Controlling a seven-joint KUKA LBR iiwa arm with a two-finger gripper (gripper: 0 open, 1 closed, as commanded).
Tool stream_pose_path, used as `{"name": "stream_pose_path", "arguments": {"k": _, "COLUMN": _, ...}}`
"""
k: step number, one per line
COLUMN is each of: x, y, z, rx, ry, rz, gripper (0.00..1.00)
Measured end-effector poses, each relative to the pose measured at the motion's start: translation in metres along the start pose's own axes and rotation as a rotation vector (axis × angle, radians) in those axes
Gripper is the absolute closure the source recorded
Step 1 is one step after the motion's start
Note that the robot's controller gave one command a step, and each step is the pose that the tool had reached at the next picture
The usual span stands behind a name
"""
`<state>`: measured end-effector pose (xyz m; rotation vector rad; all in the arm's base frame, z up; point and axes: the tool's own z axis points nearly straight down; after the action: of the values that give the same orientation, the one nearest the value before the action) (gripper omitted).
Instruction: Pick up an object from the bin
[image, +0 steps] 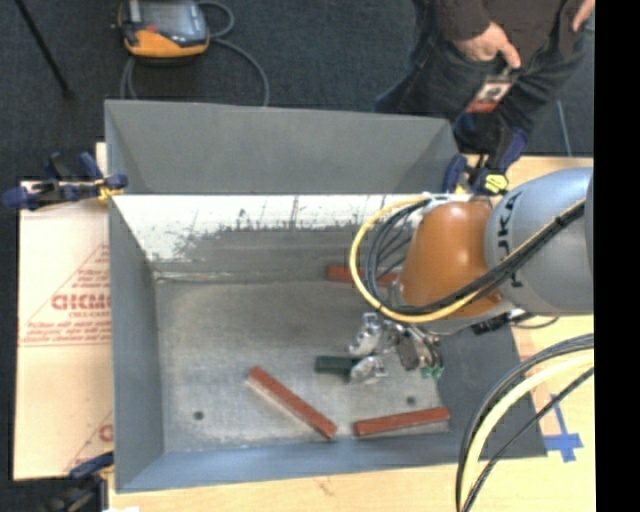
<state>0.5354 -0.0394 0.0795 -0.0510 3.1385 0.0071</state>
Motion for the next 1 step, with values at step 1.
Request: {"name": "stream_pose_path", "arguments": {"k": 1, "x": 0.0, "y": 0.0, "z": 0.0, "rx": 0.0, "ry": 0.0, "rz": 0.0, "gripper": 1.0}}
